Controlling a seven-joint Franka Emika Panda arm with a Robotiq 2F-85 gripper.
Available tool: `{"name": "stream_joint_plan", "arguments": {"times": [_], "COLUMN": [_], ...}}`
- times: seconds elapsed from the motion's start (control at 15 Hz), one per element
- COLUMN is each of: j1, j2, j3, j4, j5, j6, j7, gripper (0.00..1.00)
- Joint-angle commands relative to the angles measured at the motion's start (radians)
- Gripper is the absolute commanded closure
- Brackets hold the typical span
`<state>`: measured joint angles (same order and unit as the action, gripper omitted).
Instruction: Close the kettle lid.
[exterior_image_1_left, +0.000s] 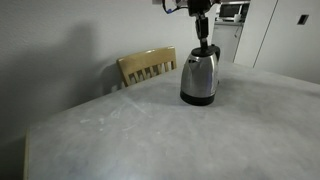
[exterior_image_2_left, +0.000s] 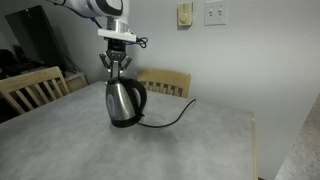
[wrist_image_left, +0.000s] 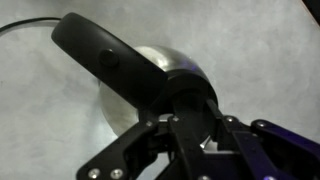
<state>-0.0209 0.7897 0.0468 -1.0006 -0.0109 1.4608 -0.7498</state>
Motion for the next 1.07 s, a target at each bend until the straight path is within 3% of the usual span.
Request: {"name": "stream_joint_plan", "arguments": {"times": [0.0,0.13,0.2,0.27,0.33,0.4,0.53,0.8,1.0], "j1": [0.0,0.002,0.002,0.002,-0.018,-0.037,-0.075,-0.144,-0.177], "j2": [0.0,-0.001,-0.001,-0.001,-0.034,-0.063,-0.098,-0.127,-0.15], "j3": [0.0,0.0,0.0,0.0,0.002,0.002,-0.001,-0.017,-0.016], "j4": [0.0,0.001,0.001,0.001,-0.038,-0.072,-0.112,-0.165,-0.223], "j5": [0.0,0.0,0.0,0.0,0.027,0.06,0.13,0.247,0.33], "j6": [0.0,-0.002,-0.002,-0.002,0.037,0.068,0.102,0.198,0.31], "j7": [0.0,0.001,0.001,0.001,0.015,0.046,0.105,0.195,0.267], "gripper": [0.64,0.53,0.53,0.28,0.27,0.7,0.68,0.95,1.0]}}
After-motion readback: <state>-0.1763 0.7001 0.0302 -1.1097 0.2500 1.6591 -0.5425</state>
